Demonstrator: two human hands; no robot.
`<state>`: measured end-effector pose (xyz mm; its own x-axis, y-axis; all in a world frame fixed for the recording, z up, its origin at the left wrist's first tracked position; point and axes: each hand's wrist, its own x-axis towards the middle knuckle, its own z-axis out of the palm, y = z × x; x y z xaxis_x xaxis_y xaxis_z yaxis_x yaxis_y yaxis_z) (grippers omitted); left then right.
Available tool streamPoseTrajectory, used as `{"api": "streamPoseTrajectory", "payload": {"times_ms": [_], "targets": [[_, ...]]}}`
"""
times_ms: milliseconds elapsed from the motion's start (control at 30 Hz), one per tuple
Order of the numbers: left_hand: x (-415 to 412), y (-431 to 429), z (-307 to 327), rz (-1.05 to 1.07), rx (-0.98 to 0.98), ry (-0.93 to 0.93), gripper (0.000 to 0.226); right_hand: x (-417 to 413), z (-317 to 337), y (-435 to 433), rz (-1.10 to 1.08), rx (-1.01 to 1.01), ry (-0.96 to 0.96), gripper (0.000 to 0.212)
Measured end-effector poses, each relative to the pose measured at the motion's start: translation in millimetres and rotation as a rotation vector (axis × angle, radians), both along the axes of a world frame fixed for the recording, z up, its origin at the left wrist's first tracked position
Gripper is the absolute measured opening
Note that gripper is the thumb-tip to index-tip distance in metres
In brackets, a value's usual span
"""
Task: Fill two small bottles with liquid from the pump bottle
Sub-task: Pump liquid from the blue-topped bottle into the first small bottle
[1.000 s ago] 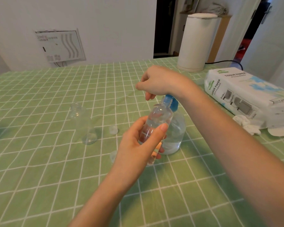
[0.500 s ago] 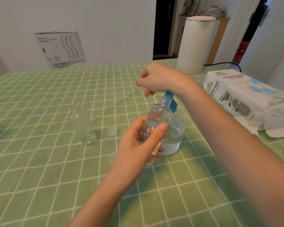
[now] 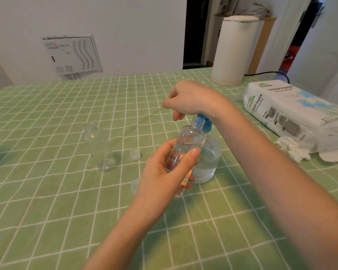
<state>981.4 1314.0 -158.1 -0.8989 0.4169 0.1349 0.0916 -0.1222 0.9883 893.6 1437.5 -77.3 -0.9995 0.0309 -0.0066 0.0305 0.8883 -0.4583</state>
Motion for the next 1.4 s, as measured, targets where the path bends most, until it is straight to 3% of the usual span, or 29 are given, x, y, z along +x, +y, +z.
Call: {"api": "streamPoseTrajectory", "payload": {"times_ms": [467, 633, 800, 1400], "targets": [[-2.9, -0.5, 0.6, -0.007, 0.003, 0.024, 0.017, -3.6, 7.4, 0.9, 0.021, 0.000, 0.063, 0.031], [-2.1, -0.2, 0.2, -0.003, -0.003, 0.010, 0.019, -1.6, 4.4, 0.4, 0.025, 0.008, 0.051, 0.034], [-0.2, 0.6, -0.6, 0.011, -0.010, -0.008, 0.035, 0.4, -0.8, 0.1, 0.026, 0.007, 0.021, 0.035], [0.6, 0.3, 3.6, 0.007, 0.000, 0.014, 0.038, -0.7, 7.4, -0.9, 0.033, 0.023, 0.046, 0.034]]}}
